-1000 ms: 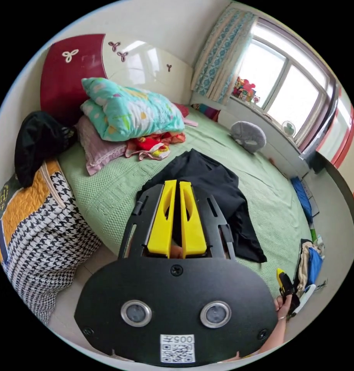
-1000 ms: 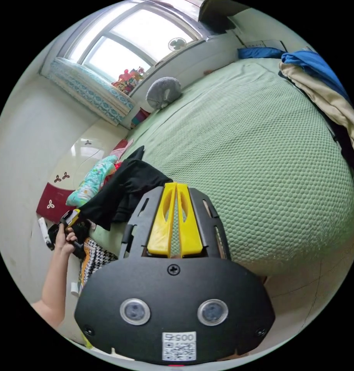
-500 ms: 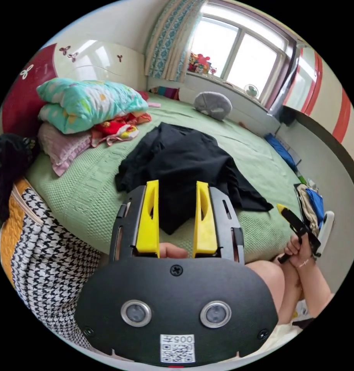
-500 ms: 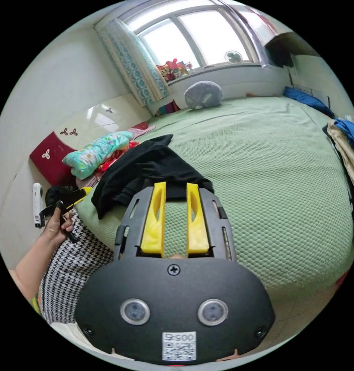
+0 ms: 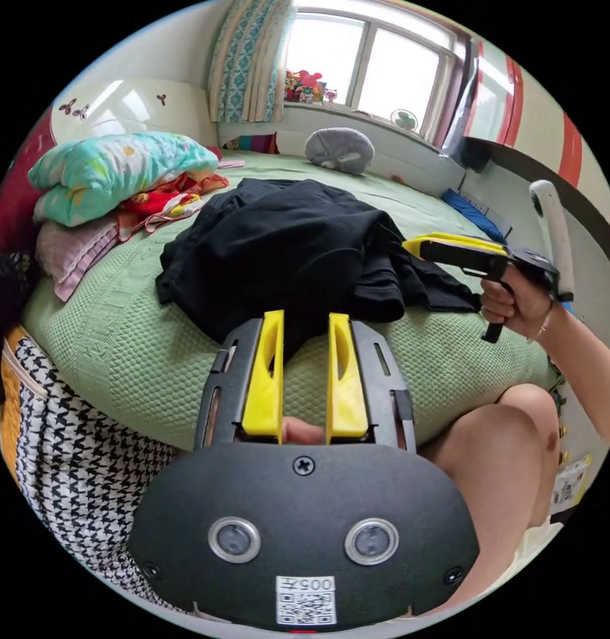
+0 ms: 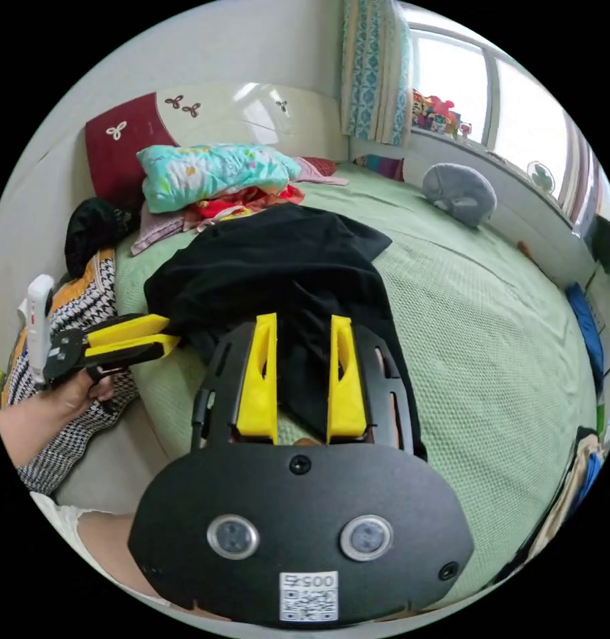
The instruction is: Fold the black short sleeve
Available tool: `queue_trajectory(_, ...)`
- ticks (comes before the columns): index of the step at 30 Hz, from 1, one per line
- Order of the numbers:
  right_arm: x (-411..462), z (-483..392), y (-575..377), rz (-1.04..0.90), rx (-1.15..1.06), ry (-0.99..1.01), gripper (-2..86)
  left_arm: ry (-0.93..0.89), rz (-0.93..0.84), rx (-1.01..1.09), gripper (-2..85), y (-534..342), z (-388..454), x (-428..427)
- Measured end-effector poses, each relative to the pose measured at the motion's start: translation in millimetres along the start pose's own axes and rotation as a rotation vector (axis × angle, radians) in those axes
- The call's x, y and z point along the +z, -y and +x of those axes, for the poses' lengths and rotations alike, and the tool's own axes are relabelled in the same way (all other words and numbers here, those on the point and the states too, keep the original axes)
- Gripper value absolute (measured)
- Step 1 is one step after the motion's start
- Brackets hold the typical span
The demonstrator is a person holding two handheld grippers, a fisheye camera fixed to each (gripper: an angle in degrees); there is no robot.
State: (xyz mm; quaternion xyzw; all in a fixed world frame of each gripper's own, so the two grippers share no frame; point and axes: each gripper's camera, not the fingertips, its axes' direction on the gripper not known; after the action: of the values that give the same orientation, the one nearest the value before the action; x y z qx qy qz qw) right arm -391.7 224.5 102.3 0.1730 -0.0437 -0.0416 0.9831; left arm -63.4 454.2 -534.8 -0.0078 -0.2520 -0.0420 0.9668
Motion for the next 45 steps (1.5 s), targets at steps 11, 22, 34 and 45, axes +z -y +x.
queue_trajectory(11, -38.6, 63.1, 23.8, 0.052, 0.196, 0.094, -1.4, -0.063, 0.063, 0.082, 2.0, 10.7, 13.5, -46.7)
queue_trajectory(22, -89.3, 239.8, 56.7, 0.034, 0.671, -0.009, -1.3, -0.311, 0.136, 0.208, -0.5, 32.9, 105.7, -65.1)
queue_trajectory(34, -75.9, 271.9, -52.1, -0.088, 0.62, 0.108, 8.9, -0.244, -0.129, 0.136, -0.6, 2.9, 102.4, -6.0)
queue_trajectory(45, -43.4, 220.7, -40.6, -0.18, 0.449, 0.039, 7.5, -0.241, -0.161, 0.041, -0.6, -13.7, 119.5, 3.7)
